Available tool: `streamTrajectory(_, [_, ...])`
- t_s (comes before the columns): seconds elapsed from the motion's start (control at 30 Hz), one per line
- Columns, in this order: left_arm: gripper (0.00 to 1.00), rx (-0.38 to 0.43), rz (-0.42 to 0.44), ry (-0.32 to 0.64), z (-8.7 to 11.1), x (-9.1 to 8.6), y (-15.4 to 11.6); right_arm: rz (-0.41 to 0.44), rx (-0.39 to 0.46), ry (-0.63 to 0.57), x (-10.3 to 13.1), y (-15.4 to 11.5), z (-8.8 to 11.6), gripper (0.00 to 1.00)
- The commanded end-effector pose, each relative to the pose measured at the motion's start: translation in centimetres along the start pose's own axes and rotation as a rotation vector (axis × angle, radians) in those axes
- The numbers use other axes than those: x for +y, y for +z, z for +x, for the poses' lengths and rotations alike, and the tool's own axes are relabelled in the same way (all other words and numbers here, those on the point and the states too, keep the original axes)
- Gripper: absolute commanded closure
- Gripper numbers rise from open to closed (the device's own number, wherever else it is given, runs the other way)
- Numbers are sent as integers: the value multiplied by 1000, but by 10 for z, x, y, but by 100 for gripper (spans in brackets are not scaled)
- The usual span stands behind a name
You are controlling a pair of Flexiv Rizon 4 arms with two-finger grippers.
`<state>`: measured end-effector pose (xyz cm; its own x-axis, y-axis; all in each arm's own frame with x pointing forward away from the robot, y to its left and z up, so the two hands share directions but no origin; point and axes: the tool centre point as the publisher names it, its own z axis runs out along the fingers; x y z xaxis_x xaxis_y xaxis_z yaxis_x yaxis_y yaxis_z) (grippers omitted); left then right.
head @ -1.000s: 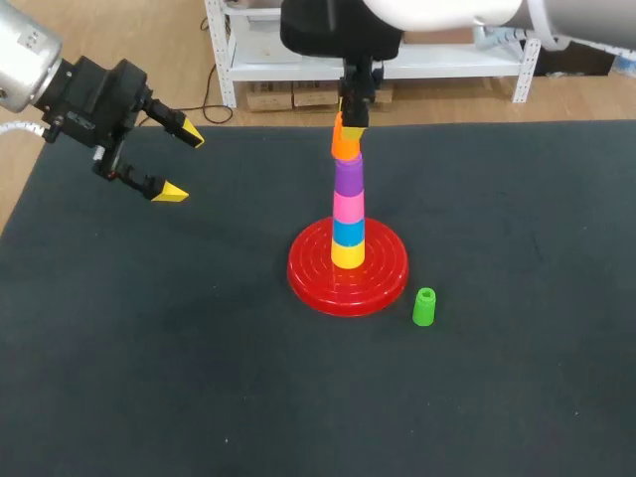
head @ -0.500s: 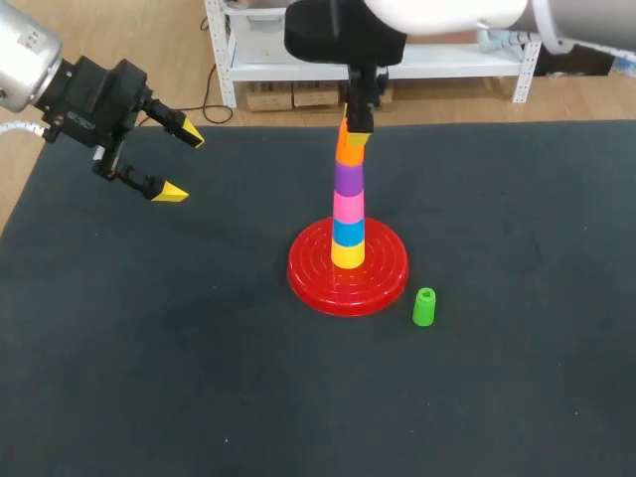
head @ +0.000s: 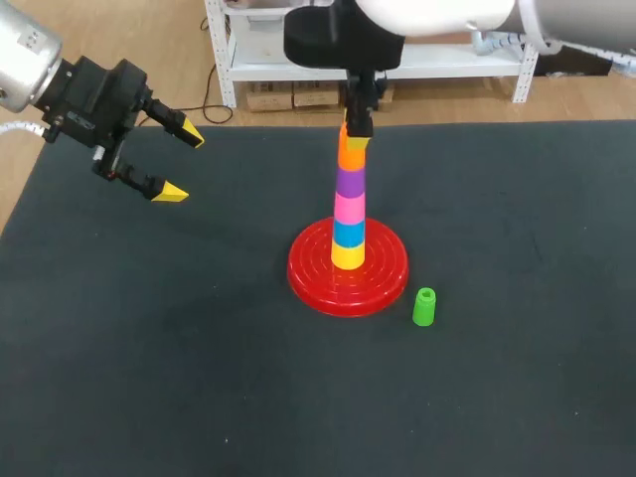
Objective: Pick up and stack the cylinders on the red base in this order: pink,purple,orange,green
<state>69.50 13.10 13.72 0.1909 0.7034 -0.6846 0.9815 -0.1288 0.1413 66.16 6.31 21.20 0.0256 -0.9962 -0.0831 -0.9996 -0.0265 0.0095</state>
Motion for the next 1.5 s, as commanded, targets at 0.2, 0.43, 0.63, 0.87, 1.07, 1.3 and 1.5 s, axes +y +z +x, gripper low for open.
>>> streamTrajectory(0.2, [0,1,1,1,1,1,0,-22,13,2,-5,9,-1,100])
streamTrajectory(0.43, [0,1,1,1,1,1,0,-9,6,14,-4,6,-1,100])
streamTrajectory(0.63, [0,1,1,1,1,1,0,-10,12,6,0,3,0,0])
streamTrajectory(0.87, [0,1,1,1,1,1,0,2,-17,16,3,-4,3,0])
streamTrajectory(1.07, [0,1,1,1,1,1,0,45,-65,53,4,-18,12,0])
streamTrajectory(1.3, [0,1,1,1,1,1,0,95,-81,103,19,-29,40,0])
streamTrajectory(1.5, [0,1,1,1,1,1,0,116,-100,148,51,-11,55,0])
